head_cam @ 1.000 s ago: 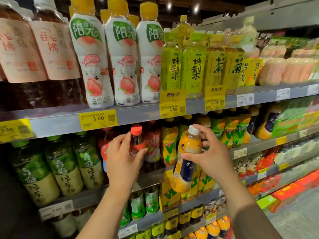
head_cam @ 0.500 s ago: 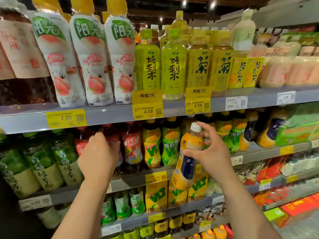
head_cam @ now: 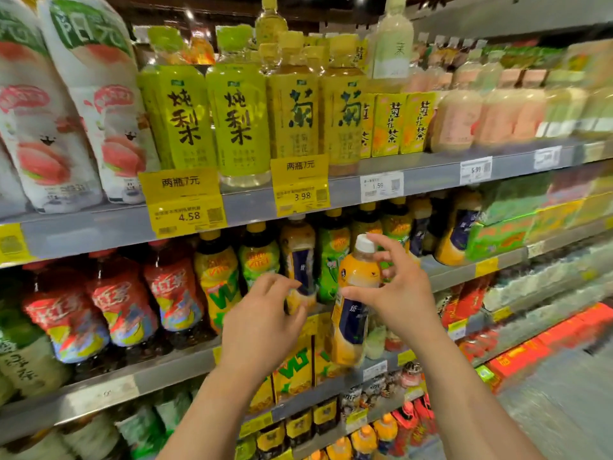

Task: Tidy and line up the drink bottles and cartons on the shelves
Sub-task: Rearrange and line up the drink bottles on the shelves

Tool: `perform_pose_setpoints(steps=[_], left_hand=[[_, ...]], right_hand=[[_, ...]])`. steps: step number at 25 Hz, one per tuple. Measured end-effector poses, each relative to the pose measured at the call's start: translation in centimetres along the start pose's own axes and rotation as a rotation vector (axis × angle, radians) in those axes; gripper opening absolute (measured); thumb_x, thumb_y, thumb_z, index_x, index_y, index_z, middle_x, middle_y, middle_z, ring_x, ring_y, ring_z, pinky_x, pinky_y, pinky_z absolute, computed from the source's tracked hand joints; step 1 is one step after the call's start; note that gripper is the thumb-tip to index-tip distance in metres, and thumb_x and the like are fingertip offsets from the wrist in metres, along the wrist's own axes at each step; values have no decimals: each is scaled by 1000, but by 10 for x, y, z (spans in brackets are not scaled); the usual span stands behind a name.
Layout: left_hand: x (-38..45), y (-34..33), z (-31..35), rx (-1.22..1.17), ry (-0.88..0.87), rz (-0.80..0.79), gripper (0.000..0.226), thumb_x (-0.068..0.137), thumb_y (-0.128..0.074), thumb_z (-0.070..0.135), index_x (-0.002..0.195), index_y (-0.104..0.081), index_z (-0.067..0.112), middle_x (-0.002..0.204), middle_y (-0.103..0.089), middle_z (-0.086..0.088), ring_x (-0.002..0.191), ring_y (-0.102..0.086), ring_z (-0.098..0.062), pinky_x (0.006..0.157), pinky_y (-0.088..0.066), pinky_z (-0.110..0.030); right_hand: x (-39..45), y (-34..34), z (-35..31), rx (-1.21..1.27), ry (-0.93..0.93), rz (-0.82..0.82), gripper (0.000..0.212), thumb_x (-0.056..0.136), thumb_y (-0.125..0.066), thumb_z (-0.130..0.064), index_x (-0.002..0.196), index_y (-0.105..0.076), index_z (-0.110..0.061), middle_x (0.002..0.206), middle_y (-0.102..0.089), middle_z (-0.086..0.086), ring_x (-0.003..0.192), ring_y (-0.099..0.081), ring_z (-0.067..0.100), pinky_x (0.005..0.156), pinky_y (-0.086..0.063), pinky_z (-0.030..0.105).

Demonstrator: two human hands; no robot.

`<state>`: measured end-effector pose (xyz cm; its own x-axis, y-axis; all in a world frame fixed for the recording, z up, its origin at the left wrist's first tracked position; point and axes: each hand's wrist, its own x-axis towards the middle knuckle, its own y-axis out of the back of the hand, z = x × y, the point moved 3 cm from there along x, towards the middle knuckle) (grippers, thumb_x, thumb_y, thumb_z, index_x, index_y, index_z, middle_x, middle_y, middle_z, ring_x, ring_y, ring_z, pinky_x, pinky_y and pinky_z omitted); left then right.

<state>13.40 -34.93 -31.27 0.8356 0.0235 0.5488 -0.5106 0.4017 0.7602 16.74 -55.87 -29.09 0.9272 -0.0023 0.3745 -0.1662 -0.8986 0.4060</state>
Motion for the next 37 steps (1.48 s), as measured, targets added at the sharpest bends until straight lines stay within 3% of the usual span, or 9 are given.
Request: perform_pose_setpoints(steps=[2, 5, 9, 12, 15, 18, 24, 30, 37], left_hand=[[17, -14, 17, -46, -64, -28, 30, 85, -65, 45, 110, -67, 29, 114, -60, 10, 86, -67, -16, 62, -57, -35], [45, -34, 42, -125, -146, -93, 31, 87, -62, 49, 112, -66, 32, 116, -58, 14, 86, -65, -12, 67, -56, -35], [69, -63, 73, -177, -216, -179, 34, 88, -57, 53, 117, -63, 36, 121, -54, 18, 98, -62, -11, 78, -53, -33], [77, -82, 94, -172, -263, -202, 33, 89, -55, 53, 117, -63, 36, 122, -54, 18, 96, -62, -9, 74, -52, -30], [85, -95, 108, -121, -281, -221, 33, 91, -51, 55, 118, -60, 39, 122, -52, 20, 90, -61, -5, 66, -47, -24], [95, -106, 122, -67, -281, -158, 33, 89, -55, 52, 117, -64, 35, 118, -57, 18, 81, -64, -7, 58, -43, -23], [107, -131, 158, 181, -256, -79, 28, 74, -76, 46, 96, -72, 30, 92, -65, 11, 70, -66, -12, 41, -40, -22], [102, -149, 177, 248, -119, 19, 22, 81, -67, 45, 97, -71, 31, 95, -65, 13, 71, -65, -12, 41, -43, -24], [88, -147, 186, 300, -12, 77, 22, 78, -74, 41, 95, -73, 27, 93, -67, 12, 69, -66, -12, 42, -41, -24]], right_hand=[[2, 17, 8, -29, -19, 45, 78, 57, -91, -40, 111, -42, -66, 108, -57, -25, 92, -52, 1, 70, -44, 22], [7, 50, 20, -91, -70, 192, 79, 55, -92, -40, 113, -44, -65, 109, -55, -23, 96, -54, 3, 77, -50, 30], [14, 89, 35, -183, -90, 367, 82, 55, -93, -37, 108, -40, -71, 107, -56, -19, 86, -54, 5, 75, -49, 32], [19, 113, 51, -201, -82, 486, 81, 58, -92, -34, 108, -39, -70, 110, -57, -11, 91, -55, 8, 72, -47, 27], [30, 130, 70, -192, -66, 564, 80, 59, -92, -33, 116, -44, -61, 114, -58, -8, 103, -57, 10, 78, -50, 29], [52, 144, 87, -180, -34, 615, 78, 60, -91, -35, 121, -46, -55, 118, -57, -9, 105, -55, 9, 80, -44, 24], [110, 169, 121, -175, 40, 486, 77, 65, -89, -34, 128, -47, -46, 115, -52, -9, 104, -54, 12, 79, -39, 22], [146, 176, 143, -115, 120, 341, 75, 66, -89, -35, 128, -47, -44, 123, -53, -8, 106, -52, 10, 85, -42, 25], [161, 162, 158, -157, 215, 233, 75, 70, -86, -34, 133, -46, -31, 127, -54, -3, 114, -52, 16, 87, -44, 29]])
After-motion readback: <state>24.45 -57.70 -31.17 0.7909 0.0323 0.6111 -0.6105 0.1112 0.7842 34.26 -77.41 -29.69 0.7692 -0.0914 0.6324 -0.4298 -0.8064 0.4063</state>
